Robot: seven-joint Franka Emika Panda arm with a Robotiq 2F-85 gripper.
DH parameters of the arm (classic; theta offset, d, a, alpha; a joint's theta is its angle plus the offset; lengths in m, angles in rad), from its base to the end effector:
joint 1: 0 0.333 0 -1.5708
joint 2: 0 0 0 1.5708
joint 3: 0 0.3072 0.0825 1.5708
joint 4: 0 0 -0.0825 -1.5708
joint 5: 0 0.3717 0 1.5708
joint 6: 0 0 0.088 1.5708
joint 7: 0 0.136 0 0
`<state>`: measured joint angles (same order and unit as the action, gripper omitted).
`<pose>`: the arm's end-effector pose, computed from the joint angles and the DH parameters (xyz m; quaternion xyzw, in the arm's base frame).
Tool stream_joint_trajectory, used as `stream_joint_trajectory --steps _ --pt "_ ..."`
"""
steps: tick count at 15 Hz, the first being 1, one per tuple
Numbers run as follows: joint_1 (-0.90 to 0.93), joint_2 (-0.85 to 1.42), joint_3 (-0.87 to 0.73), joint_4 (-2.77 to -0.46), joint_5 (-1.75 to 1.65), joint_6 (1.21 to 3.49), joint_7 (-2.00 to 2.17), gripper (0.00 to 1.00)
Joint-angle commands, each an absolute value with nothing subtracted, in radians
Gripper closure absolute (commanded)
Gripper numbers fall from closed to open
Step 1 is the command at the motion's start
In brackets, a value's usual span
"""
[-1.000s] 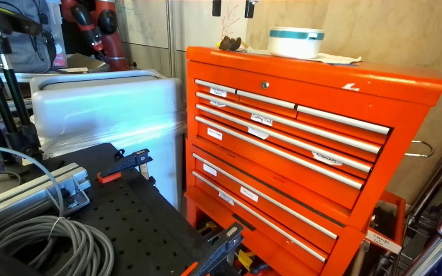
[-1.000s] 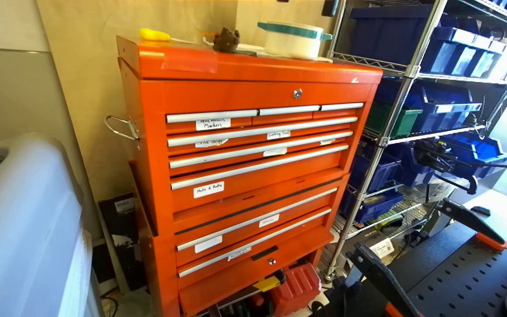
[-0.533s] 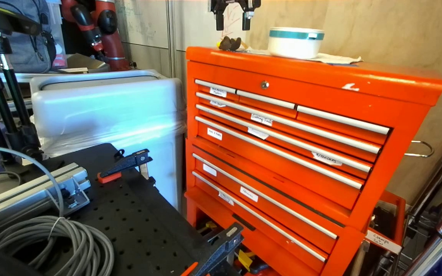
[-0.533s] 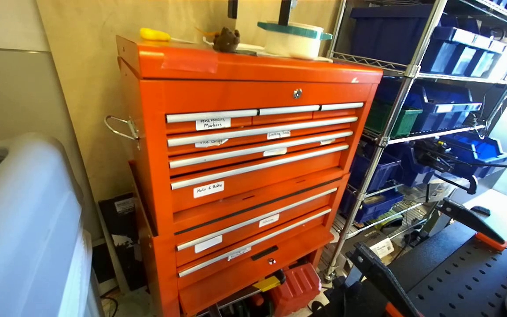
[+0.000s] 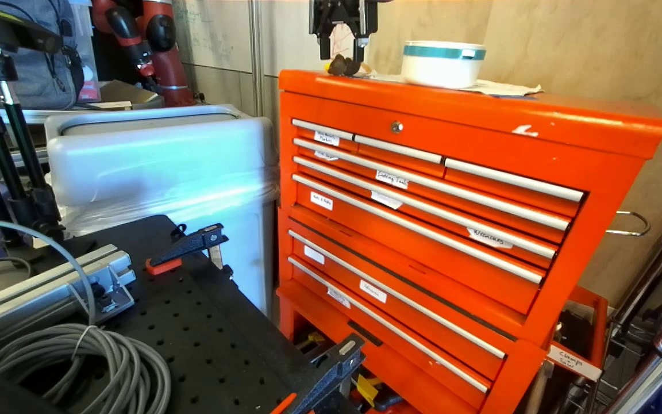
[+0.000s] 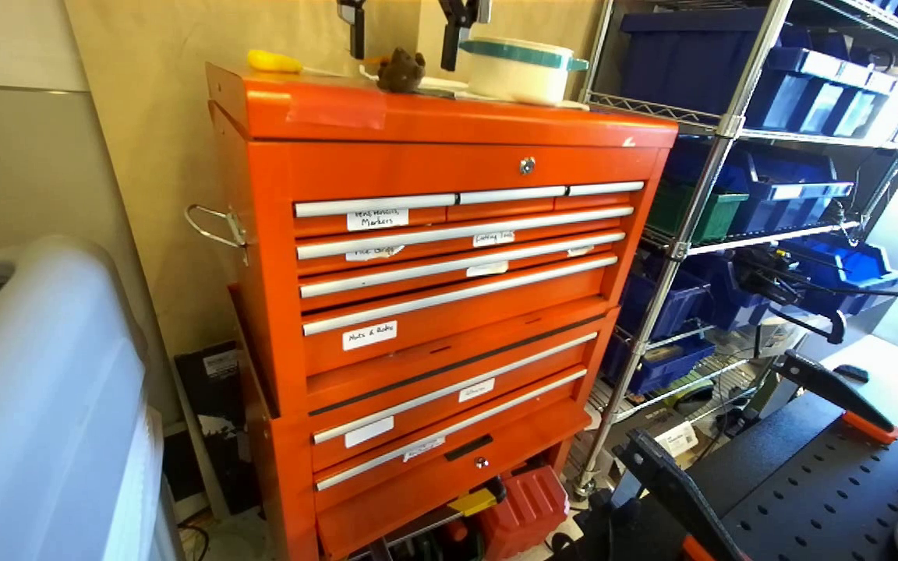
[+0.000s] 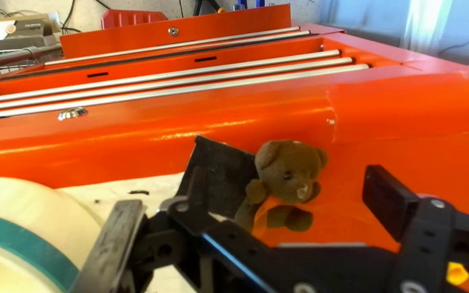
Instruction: Put the little bear inside the pot
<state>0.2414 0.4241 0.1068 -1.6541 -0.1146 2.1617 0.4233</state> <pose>0.6305 0.2139 0.3438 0.9986 -0.0133 0.0503 0.0089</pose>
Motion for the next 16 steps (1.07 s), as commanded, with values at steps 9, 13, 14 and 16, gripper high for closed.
stream_joint_trajectory --steps 9,13,14,16 --pt "0.27 0.478 0.093 -1.556 -0.106 2.129 0.409 0.84" --pt "0.254 0.466 0.098 -1.509 -0.084 2.104 0.379 0.95" --pt "0.251 0.464 0.093 -1.484 -0.086 2.092 0.378 0.95" --pt "0.244 0.456 0.078 -1.448 -0.094 2.076 0.386 0.96"
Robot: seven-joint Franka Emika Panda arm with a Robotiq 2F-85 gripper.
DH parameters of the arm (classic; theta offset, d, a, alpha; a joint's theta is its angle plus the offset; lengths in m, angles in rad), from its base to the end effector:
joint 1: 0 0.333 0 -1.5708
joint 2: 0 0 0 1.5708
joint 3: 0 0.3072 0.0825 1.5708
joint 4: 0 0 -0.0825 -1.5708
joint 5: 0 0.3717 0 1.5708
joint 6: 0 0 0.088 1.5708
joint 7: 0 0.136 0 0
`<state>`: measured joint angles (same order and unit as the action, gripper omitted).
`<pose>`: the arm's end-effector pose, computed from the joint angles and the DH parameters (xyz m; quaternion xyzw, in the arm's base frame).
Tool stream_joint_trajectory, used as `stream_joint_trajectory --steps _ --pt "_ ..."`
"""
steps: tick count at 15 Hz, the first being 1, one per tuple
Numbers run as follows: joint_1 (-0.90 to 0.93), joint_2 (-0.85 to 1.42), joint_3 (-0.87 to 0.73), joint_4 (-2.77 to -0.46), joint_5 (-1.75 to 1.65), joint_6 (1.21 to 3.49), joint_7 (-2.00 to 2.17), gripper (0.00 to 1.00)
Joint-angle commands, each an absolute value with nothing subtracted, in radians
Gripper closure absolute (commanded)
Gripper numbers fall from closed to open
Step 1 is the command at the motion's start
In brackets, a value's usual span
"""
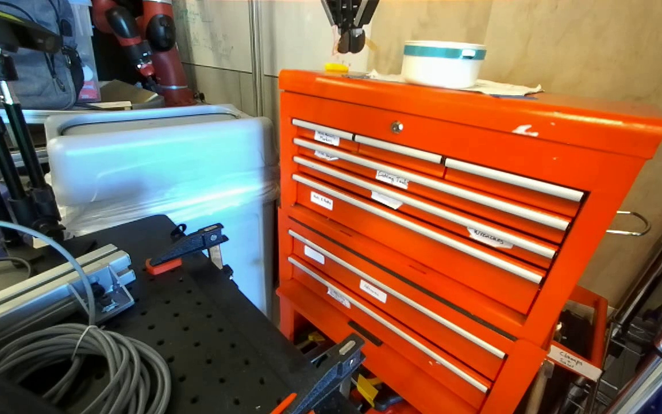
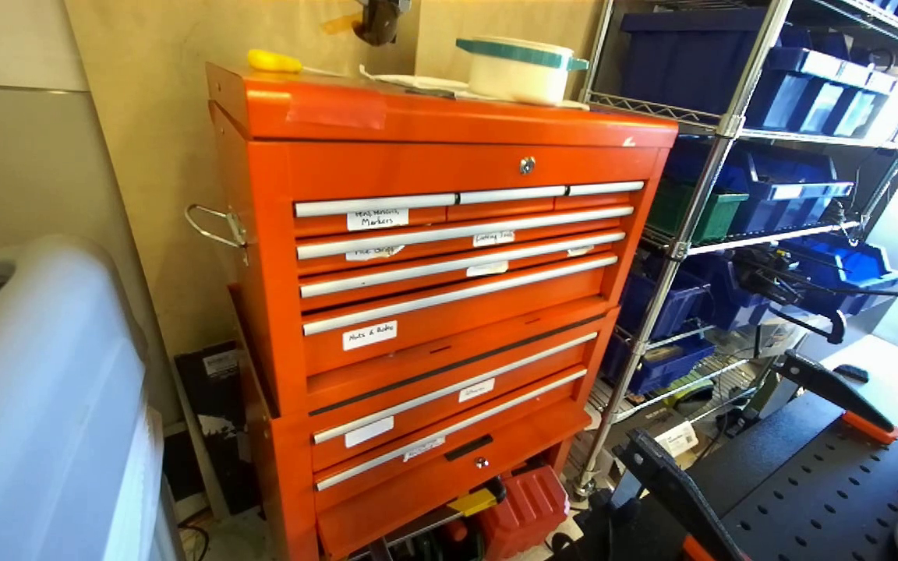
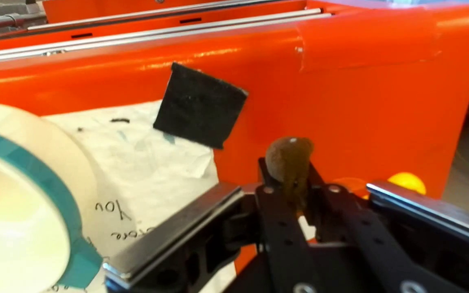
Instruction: Put the little bear inside the pot
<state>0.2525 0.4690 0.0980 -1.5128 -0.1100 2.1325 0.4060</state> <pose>0.6571 0.2224 0.3770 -0.9967 0.0089 -0.0811 0.0032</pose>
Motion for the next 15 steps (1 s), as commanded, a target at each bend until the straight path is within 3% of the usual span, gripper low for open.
stream_joint_trajectory --steps 1,15 --pt "0.237 0.455 0.071 -1.43 -0.093 2.065 0.388 0.96" --pt "0.184 0.493 -0.063 -1.434 -0.156 1.977 0.528 0.96"
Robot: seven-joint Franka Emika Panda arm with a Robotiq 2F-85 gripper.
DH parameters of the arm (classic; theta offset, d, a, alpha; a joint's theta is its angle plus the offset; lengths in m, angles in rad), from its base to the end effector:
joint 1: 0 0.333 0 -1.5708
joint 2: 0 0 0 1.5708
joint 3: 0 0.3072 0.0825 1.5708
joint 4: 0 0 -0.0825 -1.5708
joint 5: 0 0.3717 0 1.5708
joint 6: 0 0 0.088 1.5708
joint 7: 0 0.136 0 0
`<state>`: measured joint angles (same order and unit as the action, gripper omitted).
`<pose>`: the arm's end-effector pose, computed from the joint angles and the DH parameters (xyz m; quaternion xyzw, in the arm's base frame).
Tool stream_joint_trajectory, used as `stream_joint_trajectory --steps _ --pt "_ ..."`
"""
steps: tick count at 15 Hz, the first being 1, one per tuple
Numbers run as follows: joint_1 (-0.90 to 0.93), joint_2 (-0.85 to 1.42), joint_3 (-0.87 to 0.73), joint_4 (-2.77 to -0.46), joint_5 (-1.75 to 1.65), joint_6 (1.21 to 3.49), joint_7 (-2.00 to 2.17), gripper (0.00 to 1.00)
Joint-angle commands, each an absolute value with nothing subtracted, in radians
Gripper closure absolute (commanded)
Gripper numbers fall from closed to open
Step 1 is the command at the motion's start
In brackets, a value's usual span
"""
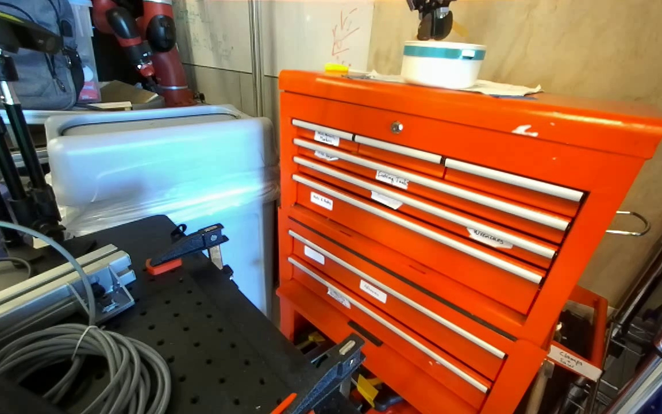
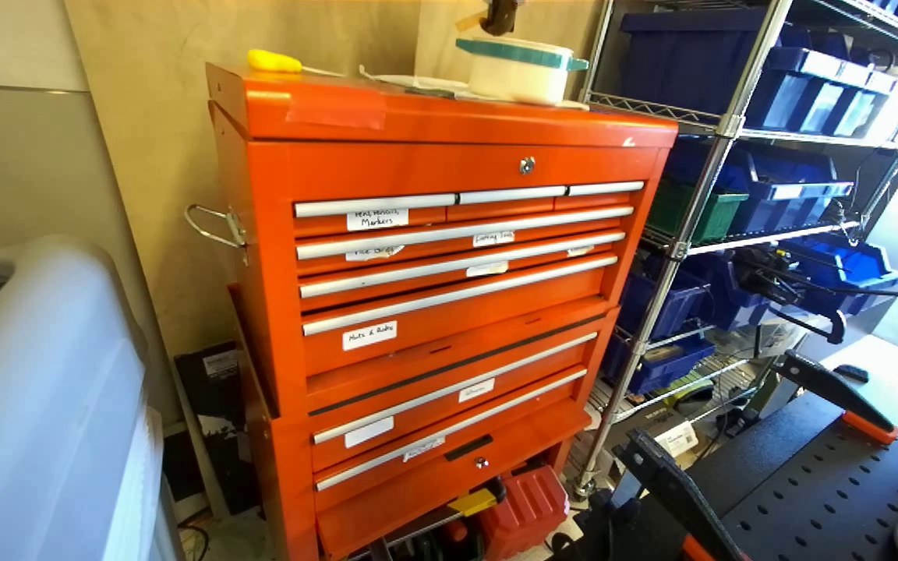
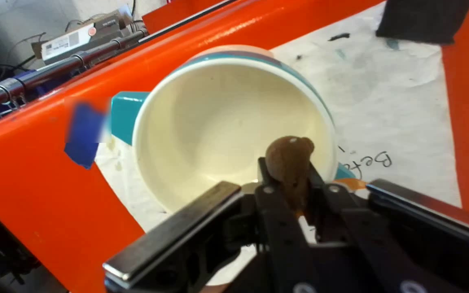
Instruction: Put the little bear inside the pot
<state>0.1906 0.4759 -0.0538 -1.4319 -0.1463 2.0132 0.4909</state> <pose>0.6887 0.0881 0.3988 0.9849 -0.1444 0.0748 0.0595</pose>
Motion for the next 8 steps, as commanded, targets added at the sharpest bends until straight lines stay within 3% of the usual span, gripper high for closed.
stream_joint_trajectory --steps 1,2,3,4,8 --pt "0.181 0.502 -0.067 -1.437 -0.158 1.97 0.536 0.96" --pt "0.179 0.514 -0.072 -1.436 -0.161 1.963 0.548 0.96" --pt "0.175 0.523 -0.075 -1.435 -0.157 1.957 0.553 0.58" --pt "0.173 0.531 -0.077 -1.434 -0.154 1.953 0.557 0.56" --pt "0.168 0.533 -0.069 -1.433 -0.143 1.943 0.529 0.3"
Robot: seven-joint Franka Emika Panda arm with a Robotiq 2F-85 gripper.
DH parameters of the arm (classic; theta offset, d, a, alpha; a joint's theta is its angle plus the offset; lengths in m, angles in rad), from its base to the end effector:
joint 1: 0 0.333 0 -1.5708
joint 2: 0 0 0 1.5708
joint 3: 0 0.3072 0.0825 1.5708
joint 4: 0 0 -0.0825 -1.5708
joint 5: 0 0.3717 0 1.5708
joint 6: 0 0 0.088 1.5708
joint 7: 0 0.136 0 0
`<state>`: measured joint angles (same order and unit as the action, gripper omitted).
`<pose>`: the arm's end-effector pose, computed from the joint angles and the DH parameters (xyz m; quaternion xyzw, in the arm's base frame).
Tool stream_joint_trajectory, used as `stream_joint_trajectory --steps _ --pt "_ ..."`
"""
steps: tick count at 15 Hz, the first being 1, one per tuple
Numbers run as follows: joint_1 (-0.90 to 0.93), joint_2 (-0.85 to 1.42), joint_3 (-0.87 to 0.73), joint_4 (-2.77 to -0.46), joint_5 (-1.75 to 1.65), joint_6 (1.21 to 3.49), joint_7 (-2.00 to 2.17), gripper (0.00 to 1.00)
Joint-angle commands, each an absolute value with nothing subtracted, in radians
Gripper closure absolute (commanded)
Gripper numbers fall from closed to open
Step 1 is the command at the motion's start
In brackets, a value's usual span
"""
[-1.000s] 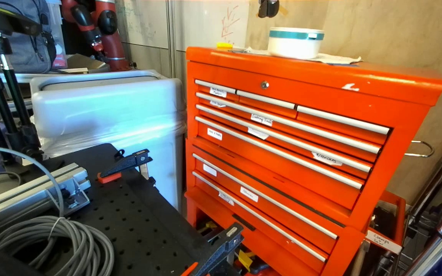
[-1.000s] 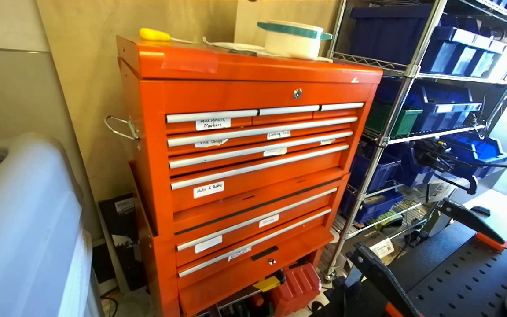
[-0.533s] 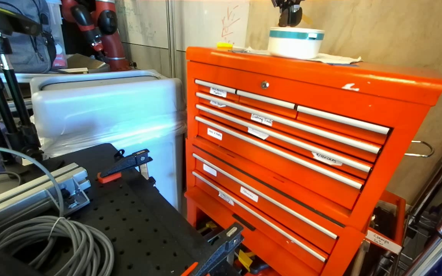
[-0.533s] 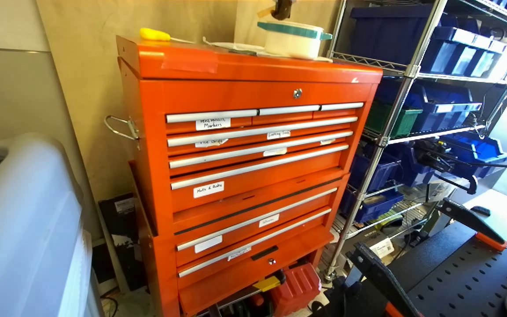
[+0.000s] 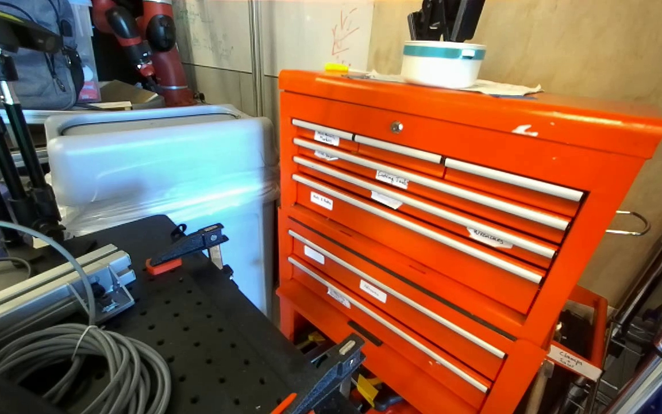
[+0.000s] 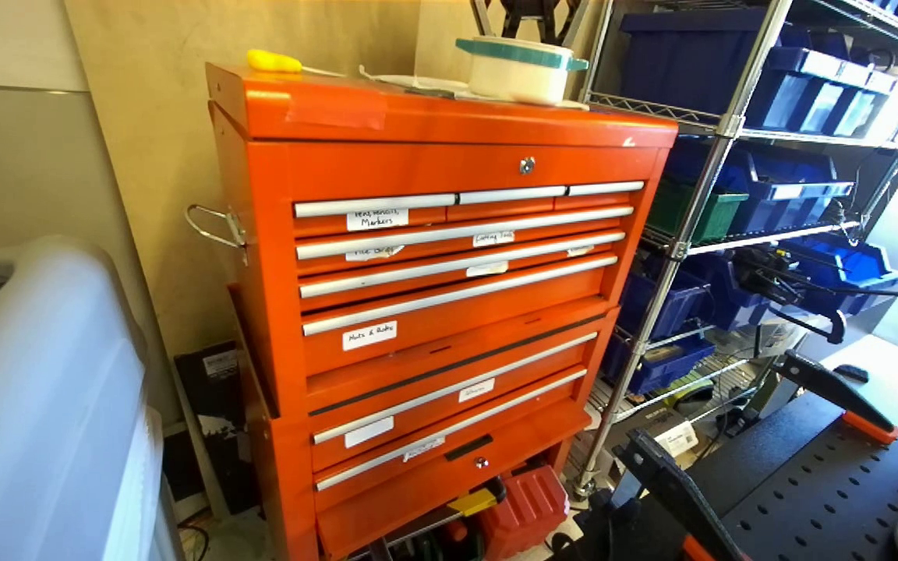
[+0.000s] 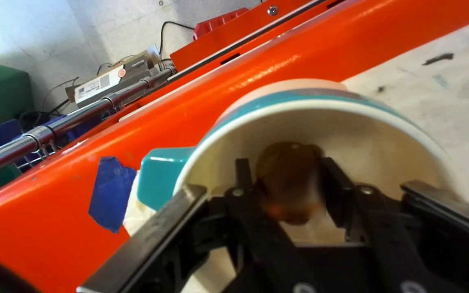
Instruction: Put the little bear inside the pot
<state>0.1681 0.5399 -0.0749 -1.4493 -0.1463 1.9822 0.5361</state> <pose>0.6869 0.0589 0.3441 0.9790 -0.1849 0.0238 0.0828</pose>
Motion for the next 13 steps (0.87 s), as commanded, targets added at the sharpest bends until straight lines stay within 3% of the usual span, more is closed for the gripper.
stream_joint_trajectory --steps 1,4,13 --pt "0.168 0.526 -0.065 -1.434 -0.138 1.941 0.521 0.21" --pt "0.167 0.503 -0.051 -1.427 -0.125 1.93 0.502 0.01" --pt "0.17 0.458 -0.022 -1.393 -0.117 1.909 0.468 0.0"
